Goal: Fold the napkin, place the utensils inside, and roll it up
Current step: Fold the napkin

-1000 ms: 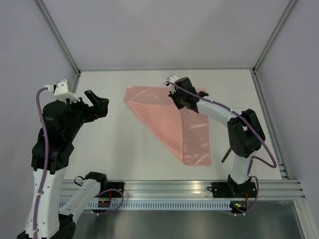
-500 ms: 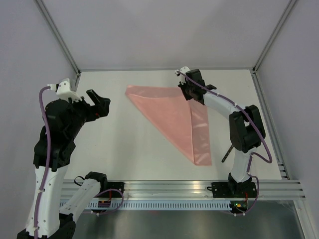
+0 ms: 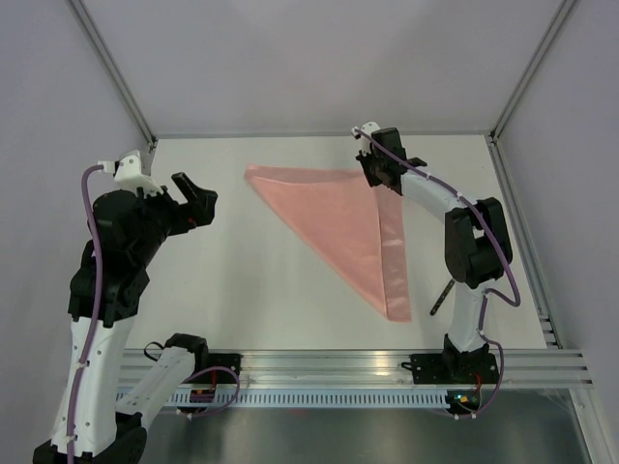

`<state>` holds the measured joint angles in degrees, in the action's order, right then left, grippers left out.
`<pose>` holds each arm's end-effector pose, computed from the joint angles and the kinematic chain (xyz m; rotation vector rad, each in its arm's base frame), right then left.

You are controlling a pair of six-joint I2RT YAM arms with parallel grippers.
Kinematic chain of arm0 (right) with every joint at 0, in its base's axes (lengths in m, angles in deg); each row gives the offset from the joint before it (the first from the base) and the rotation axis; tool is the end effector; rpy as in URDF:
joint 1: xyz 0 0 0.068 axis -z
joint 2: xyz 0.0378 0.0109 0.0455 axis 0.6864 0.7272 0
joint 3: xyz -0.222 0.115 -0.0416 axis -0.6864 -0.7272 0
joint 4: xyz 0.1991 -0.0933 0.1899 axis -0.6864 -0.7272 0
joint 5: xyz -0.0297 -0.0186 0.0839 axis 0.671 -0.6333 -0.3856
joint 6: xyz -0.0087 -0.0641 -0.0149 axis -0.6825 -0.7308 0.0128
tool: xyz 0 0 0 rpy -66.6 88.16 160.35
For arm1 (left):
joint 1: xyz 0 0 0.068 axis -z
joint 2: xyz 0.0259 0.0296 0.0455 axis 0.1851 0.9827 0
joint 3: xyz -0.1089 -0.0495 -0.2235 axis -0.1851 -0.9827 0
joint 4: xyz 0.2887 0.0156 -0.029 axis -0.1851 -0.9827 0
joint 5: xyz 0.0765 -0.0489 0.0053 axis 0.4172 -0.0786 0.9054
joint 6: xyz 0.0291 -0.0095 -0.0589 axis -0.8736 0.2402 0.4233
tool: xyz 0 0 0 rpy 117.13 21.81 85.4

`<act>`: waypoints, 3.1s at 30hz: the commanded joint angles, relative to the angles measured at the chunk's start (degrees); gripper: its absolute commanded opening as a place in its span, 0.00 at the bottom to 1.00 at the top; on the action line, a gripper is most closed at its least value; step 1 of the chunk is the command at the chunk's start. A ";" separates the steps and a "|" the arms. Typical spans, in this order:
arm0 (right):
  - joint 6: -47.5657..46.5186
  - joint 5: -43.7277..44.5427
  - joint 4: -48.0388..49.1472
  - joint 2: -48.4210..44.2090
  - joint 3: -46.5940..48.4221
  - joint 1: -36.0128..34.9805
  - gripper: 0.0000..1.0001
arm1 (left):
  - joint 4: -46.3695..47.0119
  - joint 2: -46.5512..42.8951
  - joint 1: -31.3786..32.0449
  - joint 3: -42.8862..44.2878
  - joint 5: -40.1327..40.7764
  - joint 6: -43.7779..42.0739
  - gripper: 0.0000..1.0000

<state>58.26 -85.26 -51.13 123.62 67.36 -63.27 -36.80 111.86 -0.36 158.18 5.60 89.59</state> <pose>0.4611 0.1633 0.1871 -0.5647 2.1968 0.0067 0.1831 -0.0321 0.4367 -0.2025 1.8479 -0.3695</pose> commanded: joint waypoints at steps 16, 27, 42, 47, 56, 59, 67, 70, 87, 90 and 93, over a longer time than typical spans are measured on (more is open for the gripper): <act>0.99 1.59 -0.06 3.36 7.81 4.36 0.00 | 2.70 0.56 -0.29 -0.26 -1.08 -3.08 1.00; 1.34 1.68 -0.41 5.47 10.80 6.56 0.00 | 2.97 0.91 -0.20 -0.43 -1.08 -3.26 1.00; 1.16 1.94 -0.77 7.67 12.91 7.70 0.00 | 3.23 1.35 -0.20 -0.52 -1.08 -3.17 1.00; 1.25 1.86 -0.50 7.75 12.91 8.14 0.00 | 3.49 1.61 -0.20 -0.78 -1.08 -3.08 1.00; 1.51 1.50 -0.06 7.76 12.21 9.02 0.00 | 3.58 1.70 -0.20 -0.79 -1.08 -2.99 1.00; 1.51 1.50 0.02 7.75 11.95 9.29 0.00 | 3.67 1.97 -0.20 -0.87 -1.78 -2.73 1.00; 1.34 1.42 0.29 8.28 11.50 9.81 0.00 | 3.84 2.05 -0.20 -1.05 -2.66 -2.55 1.00; 1.43 1.50 0.46 8.54 11.24 9.99 0.01 | 3.84 2.14 -0.20 -1.05 -2.75 -2.47 1.00; 2.21 3.17 0.21 14.34 14.05 10.78 0.10 | 4.55 2.14 -0.20 -2.98 -3.10 -2.38 1.00; 2.39 4.05 -1.46 15.57 15.81 11.04 0.45 | 4.72 1.71 -0.20 -3.68 -3.28 -2.38 1.00; 2.74 4.40 -4.35 15.14 19.31 11.57 0.70 | 4.99 0.91 -0.29 -4.74 -3.89 -2.03 1.00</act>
<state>60.58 -83.43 -52.72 139.60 81.33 -52.47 -34.33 113.93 -0.36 154.07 3.68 88.69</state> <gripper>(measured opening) 0.666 0.994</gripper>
